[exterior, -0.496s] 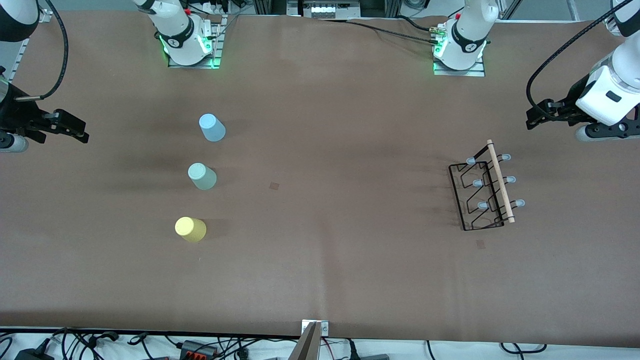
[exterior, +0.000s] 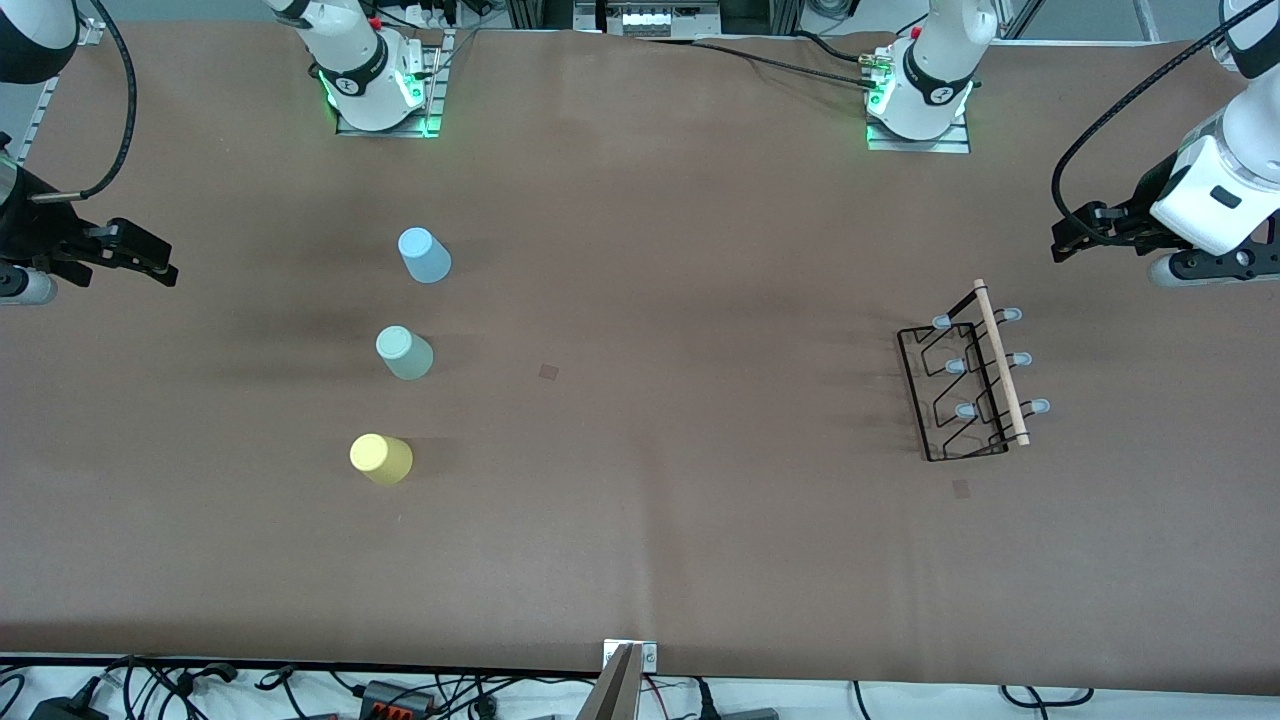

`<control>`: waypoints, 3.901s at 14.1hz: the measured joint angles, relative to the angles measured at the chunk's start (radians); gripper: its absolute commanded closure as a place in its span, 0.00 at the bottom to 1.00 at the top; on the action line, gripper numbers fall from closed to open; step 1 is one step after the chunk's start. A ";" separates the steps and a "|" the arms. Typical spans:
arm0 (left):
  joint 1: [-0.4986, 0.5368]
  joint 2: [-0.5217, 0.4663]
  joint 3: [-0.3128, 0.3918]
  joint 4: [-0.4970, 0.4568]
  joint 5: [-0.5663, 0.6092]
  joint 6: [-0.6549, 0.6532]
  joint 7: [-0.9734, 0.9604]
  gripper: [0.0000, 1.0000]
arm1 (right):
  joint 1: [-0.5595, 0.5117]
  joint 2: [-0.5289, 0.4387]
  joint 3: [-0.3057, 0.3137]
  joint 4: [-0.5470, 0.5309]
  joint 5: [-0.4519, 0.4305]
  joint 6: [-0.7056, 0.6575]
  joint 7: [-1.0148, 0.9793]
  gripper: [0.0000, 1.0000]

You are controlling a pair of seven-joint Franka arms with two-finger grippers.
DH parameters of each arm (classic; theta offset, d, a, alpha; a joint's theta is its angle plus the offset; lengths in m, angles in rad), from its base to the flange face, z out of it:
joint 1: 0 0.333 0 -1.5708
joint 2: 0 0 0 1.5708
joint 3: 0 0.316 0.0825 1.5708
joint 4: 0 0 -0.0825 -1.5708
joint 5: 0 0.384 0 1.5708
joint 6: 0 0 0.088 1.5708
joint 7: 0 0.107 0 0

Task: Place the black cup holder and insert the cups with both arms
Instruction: 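Move the left gripper toward the black wire cup rack, then lower the left gripper and grasp the rack's wooden handle, then carry the rack toward the cups while the right gripper reaches the teal cup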

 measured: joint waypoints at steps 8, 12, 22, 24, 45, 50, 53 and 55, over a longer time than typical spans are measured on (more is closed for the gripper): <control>0.034 0.093 0.003 -0.004 0.000 0.133 0.000 0.00 | 0.002 0.000 0.000 -0.005 0.000 0.001 0.000 0.00; 0.053 0.187 0.005 -0.013 -0.016 0.241 0.000 0.00 | 0.004 0.000 0.000 -0.007 0.000 0.001 0.000 0.00; 0.076 0.257 0.001 -0.244 -0.019 0.642 -0.044 0.02 | 0.004 0.002 0.000 -0.010 0.000 0.004 0.000 0.00; 0.068 0.257 -0.019 -0.271 -0.019 0.665 -0.084 0.08 | 0.004 0.003 0.000 -0.010 0.000 0.005 0.000 0.00; 0.059 0.256 -0.041 -0.307 -0.019 0.614 -0.118 0.93 | 0.005 0.010 0.000 -0.020 0.000 0.013 0.000 0.00; 0.040 0.256 -0.096 -0.243 -0.019 0.506 -0.223 0.97 | 0.025 0.092 0.004 -0.024 0.008 0.018 -0.001 0.00; 0.026 0.265 -0.204 -0.110 -0.020 0.402 -0.303 0.97 | 0.093 0.164 0.007 -0.024 0.008 0.024 0.003 0.00; 0.011 0.290 -0.265 -0.019 -0.020 0.378 -0.332 0.97 | 0.125 0.221 0.008 -0.025 0.009 0.041 0.007 0.00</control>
